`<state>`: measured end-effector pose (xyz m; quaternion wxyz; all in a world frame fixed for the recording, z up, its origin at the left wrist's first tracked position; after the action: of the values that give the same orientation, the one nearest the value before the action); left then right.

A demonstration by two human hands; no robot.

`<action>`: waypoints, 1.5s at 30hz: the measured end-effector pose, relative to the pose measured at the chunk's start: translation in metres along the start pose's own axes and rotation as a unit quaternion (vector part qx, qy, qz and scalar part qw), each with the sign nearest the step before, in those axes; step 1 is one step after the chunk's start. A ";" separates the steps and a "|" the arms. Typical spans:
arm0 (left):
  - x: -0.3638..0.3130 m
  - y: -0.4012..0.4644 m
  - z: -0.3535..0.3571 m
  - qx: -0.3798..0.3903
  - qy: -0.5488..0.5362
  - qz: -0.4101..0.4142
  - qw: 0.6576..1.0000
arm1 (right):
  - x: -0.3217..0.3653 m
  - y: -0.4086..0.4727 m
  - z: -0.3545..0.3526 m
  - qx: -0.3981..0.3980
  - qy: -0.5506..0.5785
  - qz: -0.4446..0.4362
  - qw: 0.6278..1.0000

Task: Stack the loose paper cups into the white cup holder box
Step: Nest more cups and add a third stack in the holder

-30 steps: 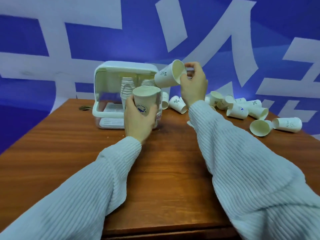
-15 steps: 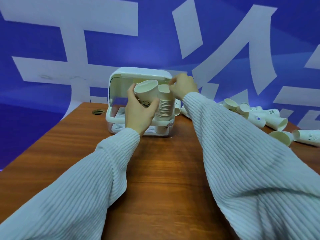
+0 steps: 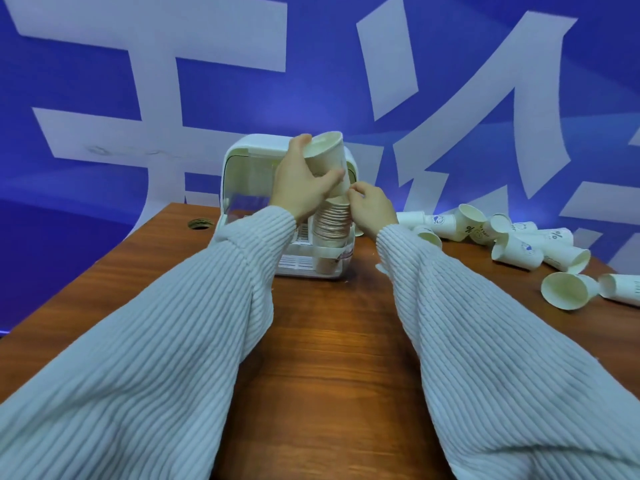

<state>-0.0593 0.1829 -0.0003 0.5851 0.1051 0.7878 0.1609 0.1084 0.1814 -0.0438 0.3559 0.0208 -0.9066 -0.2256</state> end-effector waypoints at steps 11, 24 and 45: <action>0.017 -0.001 0.035 0.130 0.180 -0.017 0.975 | -0.016 -0.013 0.010 -0.005 0.272 0.087 0.958; 0.049 -0.015 0.042 0.112 0.204 -0.037 0.972 | -0.033 -0.029 0.026 -0.015 0.334 0.088 0.938; 0.091 0.021 -0.055 -0.179 0.264 -0.119 0.940 | -0.030 -0.044 0.051 0.042 0.084 -0.001 0.996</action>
<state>-0.1390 0.2273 -0.0584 0.3803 -0.1417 0.8789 0.2507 0.0918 0.1685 -0.1142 0.4297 0.0558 -0.8819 -0.1855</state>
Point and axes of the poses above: each hand's wrist, its own y-axis towards the middle knuckle, its own z-axis out of the palm, x = y × z, the point moved 7 cm from there along y, towards the middle knuckle, and after that the axes turned 12 degrees about -z, right-handed, at the moved point
